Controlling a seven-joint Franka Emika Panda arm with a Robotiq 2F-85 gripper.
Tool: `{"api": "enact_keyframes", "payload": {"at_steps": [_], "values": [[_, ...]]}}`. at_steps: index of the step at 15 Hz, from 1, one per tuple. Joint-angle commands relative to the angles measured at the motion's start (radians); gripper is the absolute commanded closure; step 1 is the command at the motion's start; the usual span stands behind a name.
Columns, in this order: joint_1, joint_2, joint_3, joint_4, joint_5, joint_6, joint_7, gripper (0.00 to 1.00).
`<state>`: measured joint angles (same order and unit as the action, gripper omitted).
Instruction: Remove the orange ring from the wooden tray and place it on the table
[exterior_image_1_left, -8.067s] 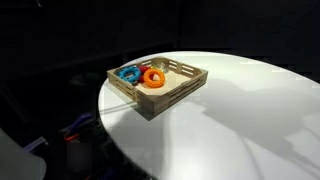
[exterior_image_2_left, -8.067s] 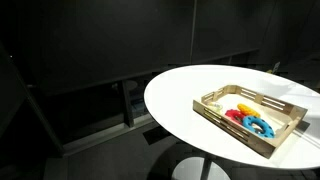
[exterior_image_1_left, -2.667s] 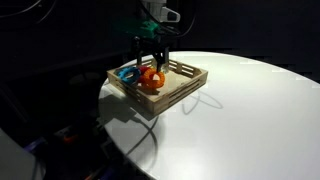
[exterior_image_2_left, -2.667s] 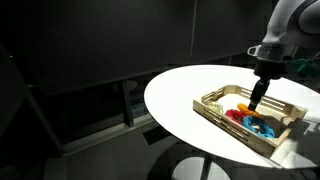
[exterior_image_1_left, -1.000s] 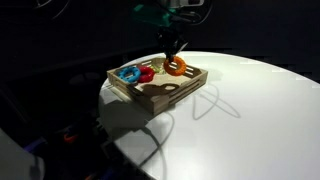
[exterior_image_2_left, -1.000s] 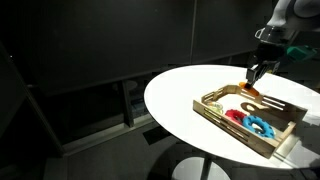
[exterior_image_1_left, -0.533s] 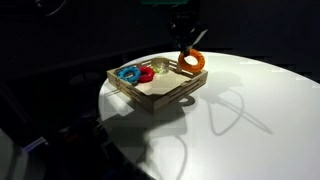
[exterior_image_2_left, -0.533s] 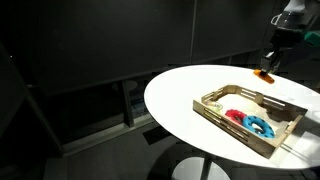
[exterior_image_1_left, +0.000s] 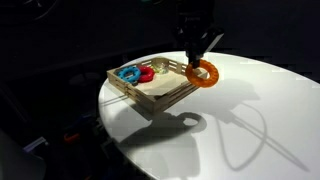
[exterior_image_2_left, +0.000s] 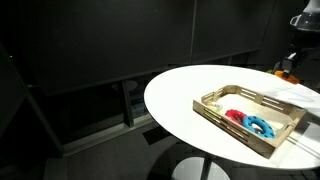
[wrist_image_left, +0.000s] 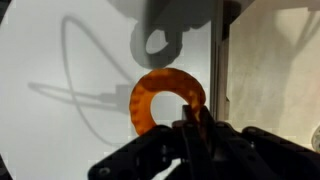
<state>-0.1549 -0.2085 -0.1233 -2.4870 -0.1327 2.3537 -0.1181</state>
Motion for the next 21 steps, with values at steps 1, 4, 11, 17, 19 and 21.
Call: {"api": "enact_keyframes", "payload": {"at_steps": [1, 4, 11, 17, 19, 21], "values": [[-0.025, -0.036, -0.013, -0.063, -0.066, 0.008, 0.026, 0.95], [-0.045, -0.027, -0.02, -0.092, -0.118, 0.025, 0.037, 0.95], [-0.048, -0.044, -0.024, -0.093, -0.147, -0.014, 0.02, 0.39], [-0.004, -0.11, -0.032, -0.076, -0.054, -0.071, -0.063, 0.0], [0.016, -0.139, -0.034, -0.06, -0.008, -0.112, -0.097, 0.0], [0.035, -0.172, -0.037, -0.041, 0.037, -0.176, -0.129, 0.0]]}}
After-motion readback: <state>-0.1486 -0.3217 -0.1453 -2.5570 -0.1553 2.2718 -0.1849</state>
